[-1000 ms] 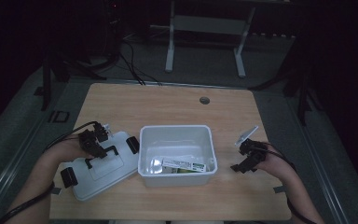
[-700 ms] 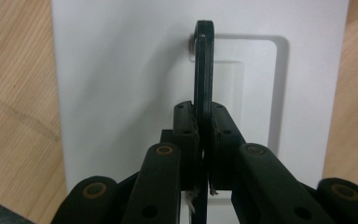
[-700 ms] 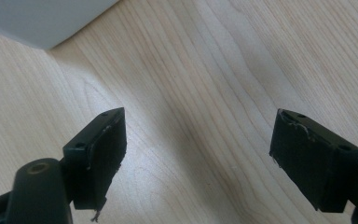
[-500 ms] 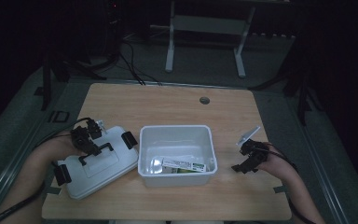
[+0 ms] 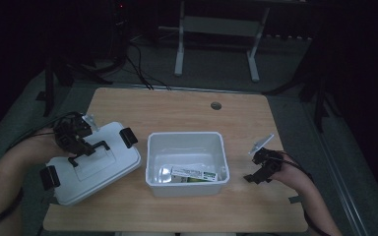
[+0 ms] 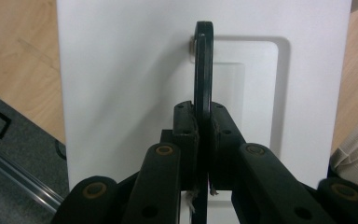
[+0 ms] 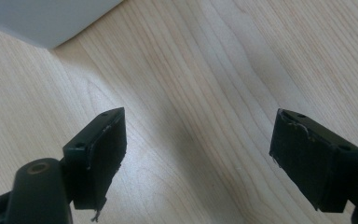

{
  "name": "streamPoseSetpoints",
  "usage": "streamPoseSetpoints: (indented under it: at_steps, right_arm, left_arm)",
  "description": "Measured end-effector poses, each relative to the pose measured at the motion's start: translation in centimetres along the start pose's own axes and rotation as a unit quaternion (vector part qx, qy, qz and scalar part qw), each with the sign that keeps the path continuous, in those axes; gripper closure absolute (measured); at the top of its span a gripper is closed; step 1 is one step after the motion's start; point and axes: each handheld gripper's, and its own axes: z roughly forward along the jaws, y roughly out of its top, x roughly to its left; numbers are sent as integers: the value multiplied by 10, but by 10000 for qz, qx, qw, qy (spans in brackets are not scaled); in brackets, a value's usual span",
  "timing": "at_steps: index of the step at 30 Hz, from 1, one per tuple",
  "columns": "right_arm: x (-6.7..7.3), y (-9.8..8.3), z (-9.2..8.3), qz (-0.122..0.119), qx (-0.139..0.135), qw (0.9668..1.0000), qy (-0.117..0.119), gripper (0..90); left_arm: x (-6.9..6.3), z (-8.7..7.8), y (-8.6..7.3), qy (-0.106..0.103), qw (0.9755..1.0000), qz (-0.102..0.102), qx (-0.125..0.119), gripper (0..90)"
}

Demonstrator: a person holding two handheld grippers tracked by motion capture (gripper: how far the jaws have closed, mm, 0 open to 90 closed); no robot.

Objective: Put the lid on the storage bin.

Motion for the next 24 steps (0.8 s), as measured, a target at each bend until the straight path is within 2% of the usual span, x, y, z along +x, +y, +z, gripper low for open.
streamPoseSetpoints:
  at_steps: [1,8,12,15,17,18,19,24]
  right_arm:
    - [0,0,0,-12,20,10000,-9,183]
    - [1,-1,0,23,15,10000,-21,183]
    - [1,0,0,14,-32,10000,-24,183]
    - [3,2,-1,-24,-50,10000,1,183]
    - [3,2,0,-28,-48,10000,1,183]
    - [3,1,0,-9,-45,10000,4,183]
    - [3,1,0,-16,-41,10000,2,183]
    - [3,-1,0,8,-53,10000,7,183]
  left_arm:
    - [-2,-7,2,39,10000,57,-28,837]
    - [-11,-24,15,89,9996,252,-74,836]
    - [-13,-25,21,73,9995,290,-88,836]
    - [-17,-25,35,-57,9992,366,-176,836]
    - [-18,-25,38,-76,9990,401,-171,836]
    - [-22,-22,46,-106,9985,515,-142,836]
    - [-22,-22,46,-106,9985,515,-142,836]
    - [-31,-17,65,-147,9973,715,-64,836]
